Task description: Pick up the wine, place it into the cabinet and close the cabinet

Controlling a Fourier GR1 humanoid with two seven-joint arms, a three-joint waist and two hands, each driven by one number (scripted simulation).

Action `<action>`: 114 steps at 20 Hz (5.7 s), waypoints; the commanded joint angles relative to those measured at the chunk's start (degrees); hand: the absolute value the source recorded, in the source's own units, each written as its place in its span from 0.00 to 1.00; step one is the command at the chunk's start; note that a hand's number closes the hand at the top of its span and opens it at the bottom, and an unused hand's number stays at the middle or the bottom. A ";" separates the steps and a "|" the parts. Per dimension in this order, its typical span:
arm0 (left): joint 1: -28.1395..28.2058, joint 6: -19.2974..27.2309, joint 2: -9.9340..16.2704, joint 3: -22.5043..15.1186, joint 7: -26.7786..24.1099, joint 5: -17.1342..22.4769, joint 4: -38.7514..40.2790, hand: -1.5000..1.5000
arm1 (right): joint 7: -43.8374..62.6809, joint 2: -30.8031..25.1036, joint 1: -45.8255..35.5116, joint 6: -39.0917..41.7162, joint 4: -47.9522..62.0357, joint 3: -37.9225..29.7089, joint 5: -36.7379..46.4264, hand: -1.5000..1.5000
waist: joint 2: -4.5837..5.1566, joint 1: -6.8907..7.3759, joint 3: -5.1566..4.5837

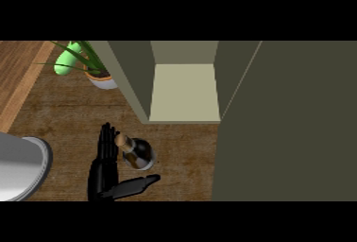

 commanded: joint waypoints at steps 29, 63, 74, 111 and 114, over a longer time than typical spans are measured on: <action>-11.85 -13.42 -3.48 0.25 -15.38 9.62 26.14 1.00 | 3.28 1.73 -1.35 0.49 -4.37 1.19 -1.33 0.00 | 0.08 -0.05 -0.02; -1.63 -20.19 15.27 6.64 2.45 9.57 -16.37 1.00 | 4.69 3.73 0.55 1.35 -5.93 0.84 -1.27 0.00 | -0.20 0.47 0.07; -8.86 -10.64 10.55 -0.70 20.92 2.36 -28.08 1.00 | 5.58 2.92 -1.14 2.40 -5.16 -1.62 -4.22 0.00 | -0.12 0.11 0.05; -37.31 14.61 -3.49 -9.81 22.92 -4.45 -4.68 1.00 | 3.41 2.24 1.04 5.15 -5.76 -5.65 -7.10 0.00 | 0.08 -0.44 0.02; -35.89 19.93 -3.49 -14.50 18.93 -1.55 -3.54 1.00 | 4.23 3.44 0.59 4.15 -7.09 -3.16 -5.03 0.00 | 0.03 -0.69 0.01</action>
